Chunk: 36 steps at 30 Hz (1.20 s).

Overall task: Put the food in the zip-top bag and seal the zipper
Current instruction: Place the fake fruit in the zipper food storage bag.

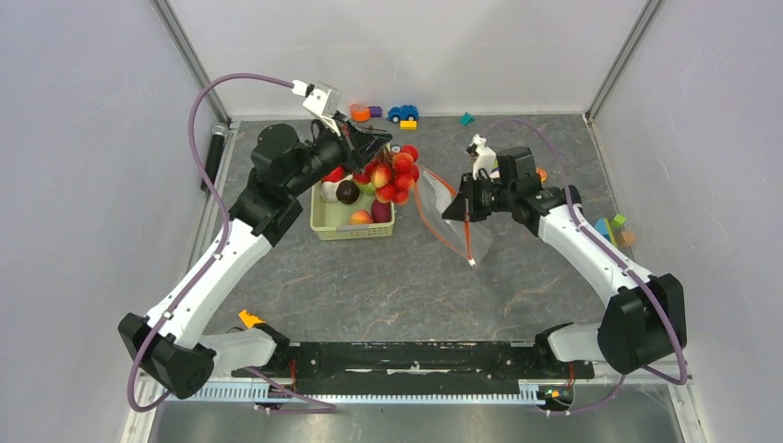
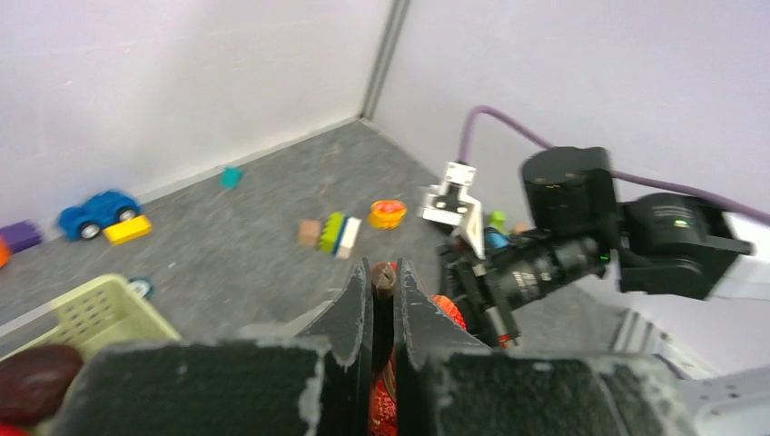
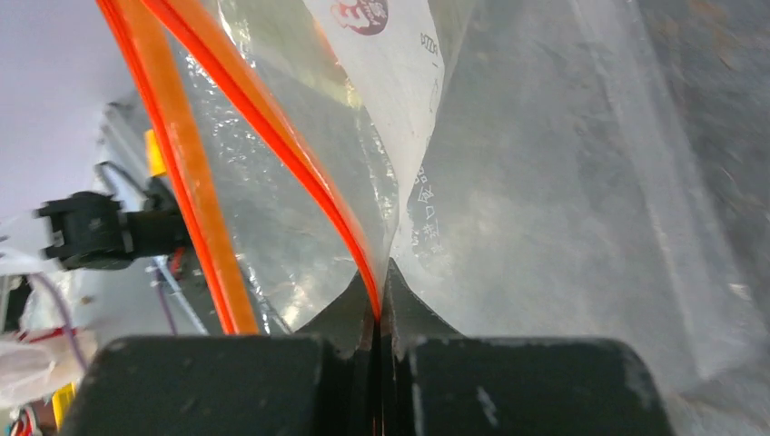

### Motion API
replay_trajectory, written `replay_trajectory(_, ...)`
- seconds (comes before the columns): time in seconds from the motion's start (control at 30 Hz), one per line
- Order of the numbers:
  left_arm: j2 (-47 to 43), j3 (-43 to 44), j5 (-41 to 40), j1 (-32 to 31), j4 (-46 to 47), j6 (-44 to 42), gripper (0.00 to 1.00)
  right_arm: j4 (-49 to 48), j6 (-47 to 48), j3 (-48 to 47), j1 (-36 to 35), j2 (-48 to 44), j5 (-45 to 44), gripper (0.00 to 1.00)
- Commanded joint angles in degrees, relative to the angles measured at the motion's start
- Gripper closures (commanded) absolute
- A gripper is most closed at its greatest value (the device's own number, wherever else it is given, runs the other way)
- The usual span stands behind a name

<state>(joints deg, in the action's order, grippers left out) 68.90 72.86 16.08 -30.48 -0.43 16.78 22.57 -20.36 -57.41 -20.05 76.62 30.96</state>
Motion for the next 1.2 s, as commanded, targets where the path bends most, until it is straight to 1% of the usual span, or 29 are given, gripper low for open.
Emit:
replay_trajectory(0.0,-5.2,0.05,7.43,-0.7,9.4,6.15,0.98,-5.75,-2.13,-7.65,-2.85,0.16,10.5,1.0)
replay_trajectory(0.1,-7.34,-0.33,8.39,-0.87,10.4,6.79,0.98,-5.78,-2.11,-9.51,-4.01,0.06,8.24,1.0)
replay_trajectory(0.23,-8.66,-1.26,9.6,-1.37,13.62,8.89,0.98,-2.52,-3.41,-9.18,-4.15,0.88,-1.28,1.0)
replay_trajectory(0.33,-7.79,-1.54,9.51,-2.34,15.76,10.72,0.98,-0.47,-4.27,-8.87,-5.18,1.72,-8.88,1.0)
replay_trajectory(0.43,-5.26,-1.67,9.24,-3.58,18.84,13.28,0.98,0.89,-5.06,-9.28,-6.18,2.3,-13.3,1.0)
replay_trajectory(0.57,-0.94,-2.13,10.39,-5.39,25.91,18.14,0.98,-0.5,-6.54,-9.25,-6.69,2.3,-13.16,1.0)
replay_trajectory(0.67,2.25,-3.09,11.89,-6.07,31.91,22.49,0.98,-2.61,-7.96,-8.66,-6.7,1.96,-10.89,1.0)
replay_trajectory(0.73,4.18,-3.8,13.7,-6.21,34.76,24.01,0.98,-3.39,-8.42,-8.43,-6.67,1.97,-9.43,1.0)
replay_trajectory(0.83,5.58,-5.69,14.32,-6.21,38.82,26.29,0.98,-3.8,-8.66,-8.34,-6.71,2.09,-8.69,1.0)
replay_trajectory(0.97,6.49,-6.86,14.3,-6.26,37.87,25.15,0.98,-4.36,-8.82,-8.33,-6.7,1.85,-6.8,1.0)
replay_trajectory(1.03,6.42,-8.84,13.89,-6.26,39.18,24.04,0.98,-4.95,-9.04,-8.03,-6.64,1.53,-6.01,1.0)
replay_trajectory(1.1,6.39,-10.86,12.29,-6.26,40.23,23.77,0.98,-5.87,-9.5,-7.91,-6.65,1.34,-4.53,1.0)
replay_trajectory(1.17,6.12,-12.47,10.75,-6.26,39.37,22.54,0.98,-6.6,-10.05,-7.9,-6.69,1.27,-3.12,1.0)
